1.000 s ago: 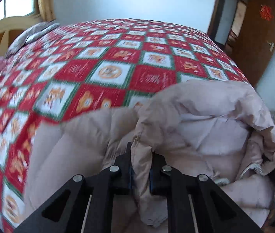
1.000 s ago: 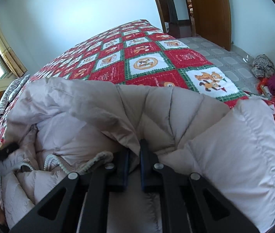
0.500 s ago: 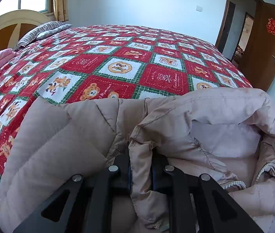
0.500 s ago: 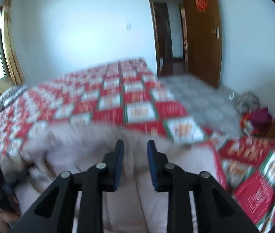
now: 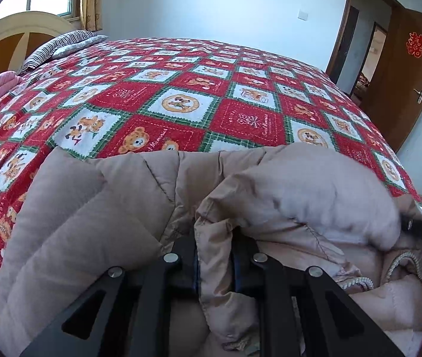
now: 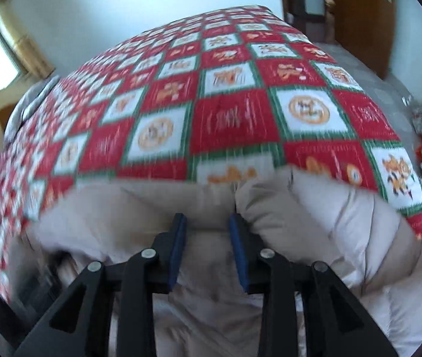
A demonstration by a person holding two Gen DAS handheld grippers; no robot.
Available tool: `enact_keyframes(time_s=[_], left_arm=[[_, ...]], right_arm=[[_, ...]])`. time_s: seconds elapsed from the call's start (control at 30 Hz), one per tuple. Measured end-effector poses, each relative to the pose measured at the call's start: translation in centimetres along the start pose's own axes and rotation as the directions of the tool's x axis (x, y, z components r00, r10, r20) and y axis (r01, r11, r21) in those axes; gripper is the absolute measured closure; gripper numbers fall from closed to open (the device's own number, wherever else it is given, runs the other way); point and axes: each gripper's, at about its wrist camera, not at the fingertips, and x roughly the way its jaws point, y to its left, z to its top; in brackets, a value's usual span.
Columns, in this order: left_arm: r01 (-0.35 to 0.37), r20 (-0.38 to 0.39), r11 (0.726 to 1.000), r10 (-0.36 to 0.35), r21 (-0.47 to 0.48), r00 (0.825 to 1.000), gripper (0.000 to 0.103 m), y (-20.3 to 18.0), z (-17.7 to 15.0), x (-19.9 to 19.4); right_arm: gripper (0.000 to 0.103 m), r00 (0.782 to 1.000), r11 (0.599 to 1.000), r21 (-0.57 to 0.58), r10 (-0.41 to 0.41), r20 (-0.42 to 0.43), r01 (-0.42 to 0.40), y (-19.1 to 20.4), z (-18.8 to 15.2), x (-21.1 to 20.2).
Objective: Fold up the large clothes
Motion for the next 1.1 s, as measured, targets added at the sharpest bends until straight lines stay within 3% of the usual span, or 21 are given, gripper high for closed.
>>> enact_keyframes(time_s=[0.1, 0.17, 0.23, 0.33, 0.43, 0.5, 0.57, 0.73, 0.87, 1.03, 1.1], left_arm=[[0.057, -0.007, 0.998, -0.057, -0.017, 0.998, 0.082, 0.5, 0.1, -0.4], [0.109, -0.006, 0.994, -0.109, -0.025, 0.994, 0.082, 1.1, 0.1, -1.8], [0.113, 0.047, 0.993, -0.114, 0.026, 0.992, 0.082, 1.0, 0.0, -4.7], [0.105, 0.15, 0.985, -0.125, 0.134, 0.981, 0.082, -0.8, 1.1, -8.8], [0.161, 0.186, 0.977, -0.186, 0.143, 0.965, 0.082, -3.2, 5.1, -9.8], [0.178, 0.177, 0.975, -0.2, 0.135, 0.964, 0.068, -4.8, 7.3, -8.6], [0.208, 0.1, 0.968, -0.223, 0.144, 0.97, 0.065, -6.6, 8.4, -5.7], [0.127, -0.023, 0.966, -0.125, 0.227, 0.992, 0.065, -8.4, 4.4, 0.7], [0.143, 0.005, 0.972, -0.147, 0.184, 0.989, 0.065, -6.8, 2.2, 1.5], [0.081, -0.032, 0.966, -0.075, 0.244, 0.997, 0.065, -8.0, 1.8, 3.2], [0.066, -0.036, 0.963, -0.059, 0.26, 0.998, 0.065, -8.2, 1.6, 3.5]], right_arm=[[0.072, 0.998, 0.997, -0.063, -0.031, 0.06, 0.035, 0.2, -1.5, 0.0], [0.072, 0.992, 0.99, -0.105, -0.09, 0.09, 0.1, 1.1, -1.9, 0.2], [0.072, 0.983, 0.974, -0.156, -0.152, 0.107, 0.167, 2.3, -1.8, 0.6], [0.072, 0.978, 0.966, -0.172, -0.173, 0.117, 0.192, 2.4, -1.7, 0.6], [0.072, 0.978, 0.967, -0.169, -0.17, 0.123, 0.19, 2.4, -1.8, 0.5], [0.072, 0.976, 0.967, -0.168, -0.172, 0.13, 0.192, 2.4, -1.9, 0.4], [0.072, 0.976, 0.968, -0.164, -0.167, 0.137, 0.189, 2.4, -2.0, 0.3], [0.072, 0.982, 0.981, -0.133, -0.123, 0.143, 0.142, 1.8, -2.1, 0.0], [0.072, 0.984, 0.987, -0.114, -0.091, 0.154, 0.11, 1.5, -2.1, -0.2], [0.072, 0.977, 0.983, -0.125, -0.109, 0.183, 0.133, 2.0, -2.2, -0.9], [0.072, 0.971, 0.99, -0.079, -0.095, 0.221, 0.114, 1.5, -2.4, -2.2]])
